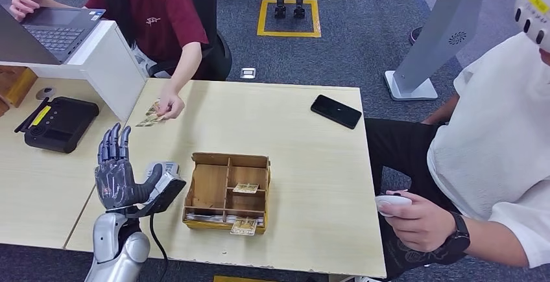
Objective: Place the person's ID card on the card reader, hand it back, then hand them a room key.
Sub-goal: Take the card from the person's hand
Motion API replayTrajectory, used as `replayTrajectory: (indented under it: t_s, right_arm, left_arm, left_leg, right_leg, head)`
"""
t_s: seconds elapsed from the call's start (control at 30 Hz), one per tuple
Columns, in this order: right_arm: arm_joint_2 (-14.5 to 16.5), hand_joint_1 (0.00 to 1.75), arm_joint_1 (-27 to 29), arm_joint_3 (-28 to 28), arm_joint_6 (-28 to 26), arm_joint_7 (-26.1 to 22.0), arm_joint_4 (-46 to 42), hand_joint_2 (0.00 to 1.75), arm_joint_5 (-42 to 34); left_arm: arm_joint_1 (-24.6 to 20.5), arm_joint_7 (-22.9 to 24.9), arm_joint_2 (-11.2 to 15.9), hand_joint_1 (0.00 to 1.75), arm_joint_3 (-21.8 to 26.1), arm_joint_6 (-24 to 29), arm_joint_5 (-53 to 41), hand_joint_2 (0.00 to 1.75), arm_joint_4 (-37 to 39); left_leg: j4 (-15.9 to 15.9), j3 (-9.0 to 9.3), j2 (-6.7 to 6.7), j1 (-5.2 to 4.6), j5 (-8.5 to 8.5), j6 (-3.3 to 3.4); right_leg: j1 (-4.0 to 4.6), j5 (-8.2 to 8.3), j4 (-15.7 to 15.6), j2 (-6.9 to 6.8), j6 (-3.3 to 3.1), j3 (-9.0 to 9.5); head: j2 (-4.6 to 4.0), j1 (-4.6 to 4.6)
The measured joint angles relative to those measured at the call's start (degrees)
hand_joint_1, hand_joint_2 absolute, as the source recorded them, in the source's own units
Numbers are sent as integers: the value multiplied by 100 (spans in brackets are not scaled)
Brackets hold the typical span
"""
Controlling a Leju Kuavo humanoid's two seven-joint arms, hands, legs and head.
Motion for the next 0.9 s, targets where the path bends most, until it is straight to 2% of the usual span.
replayTrajectory:
  t_s: [0.2, 0.9]
  right_arm:
    - [18, 0, -37, 50, 89, 28, 0, 175, 143]
    - [120, 0, -87, 217, 211, 15, 0, 175, 499]
  left_arm:
    - [-64, 113, -3, 0, 21, 0, -543, 175, 10]
    - [-175, -112, -91, 0, 100, 0, -383, 175, 103]
  left_leg:
    - [0, -1, 0, 0, 0, 0]
    - [0, -1, 0, 0, 0, 0]
  right_leg:
    - [0, 0, 0, 0, 0, 0]
    - [0, 0, 0, -1, 0, 0]
  head:
    - [0, 0]
    - [0, 1]
